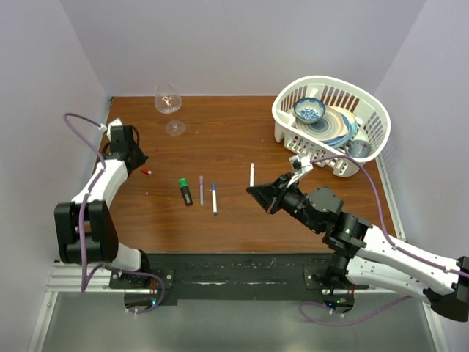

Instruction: Insert the pens into the pen caps

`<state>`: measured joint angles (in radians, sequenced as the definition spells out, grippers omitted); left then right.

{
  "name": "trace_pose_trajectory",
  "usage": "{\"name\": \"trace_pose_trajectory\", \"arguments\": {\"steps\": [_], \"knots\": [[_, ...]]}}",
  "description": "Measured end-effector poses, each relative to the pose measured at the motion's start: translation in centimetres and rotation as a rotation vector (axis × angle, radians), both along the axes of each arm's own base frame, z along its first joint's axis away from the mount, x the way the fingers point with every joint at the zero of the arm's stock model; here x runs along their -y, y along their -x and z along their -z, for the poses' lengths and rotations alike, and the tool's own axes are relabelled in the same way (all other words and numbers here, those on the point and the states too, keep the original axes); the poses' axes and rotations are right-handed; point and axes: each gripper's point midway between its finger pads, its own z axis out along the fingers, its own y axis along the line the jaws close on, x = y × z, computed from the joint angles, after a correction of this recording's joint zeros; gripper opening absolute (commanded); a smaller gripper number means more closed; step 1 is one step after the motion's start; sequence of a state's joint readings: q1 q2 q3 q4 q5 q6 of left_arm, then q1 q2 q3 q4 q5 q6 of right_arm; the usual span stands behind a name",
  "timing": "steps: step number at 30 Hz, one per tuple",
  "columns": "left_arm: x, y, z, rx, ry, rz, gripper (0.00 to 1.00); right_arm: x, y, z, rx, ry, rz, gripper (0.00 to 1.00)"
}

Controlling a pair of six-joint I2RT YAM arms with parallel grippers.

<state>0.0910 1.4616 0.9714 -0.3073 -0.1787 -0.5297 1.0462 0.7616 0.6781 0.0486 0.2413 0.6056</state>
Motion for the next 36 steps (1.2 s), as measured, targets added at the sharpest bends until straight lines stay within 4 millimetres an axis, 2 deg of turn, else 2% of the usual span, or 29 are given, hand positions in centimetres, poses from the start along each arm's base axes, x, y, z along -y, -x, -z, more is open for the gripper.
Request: {"name": "trace_pose_trajectory", "arguments": {"steps": [4,10,14,28,36], "knots": [[0.0,-1.8,1.9,-0.044,0.003,0.047,0.00,1.0,0.0,-0.1,0.015,0.018,0.020,0.00],[-0.2,-3.4,3.7,-0.094,-0.014,0.087,0.00,2.1,0.1,-0.7,0.034,0.012,0.047,0.00],[-0.6,-3.8,4.7,-0.129,-0.026,0.094,0.00,2.3,0.0,-0.4,0.031,0.028,0.055,0.00],[-1.0,-2.2,8.4,-0.260,-0.048,0.116,0.00,2.7,0.2,-0.4,0.033,0.031,0.059,0.00],[-1.9,-0.2,9.0,-0.349,-0.084,0.086,0.00,3.5,0.4,-1.2,0.049,0.011,0.071,0.00]]}}
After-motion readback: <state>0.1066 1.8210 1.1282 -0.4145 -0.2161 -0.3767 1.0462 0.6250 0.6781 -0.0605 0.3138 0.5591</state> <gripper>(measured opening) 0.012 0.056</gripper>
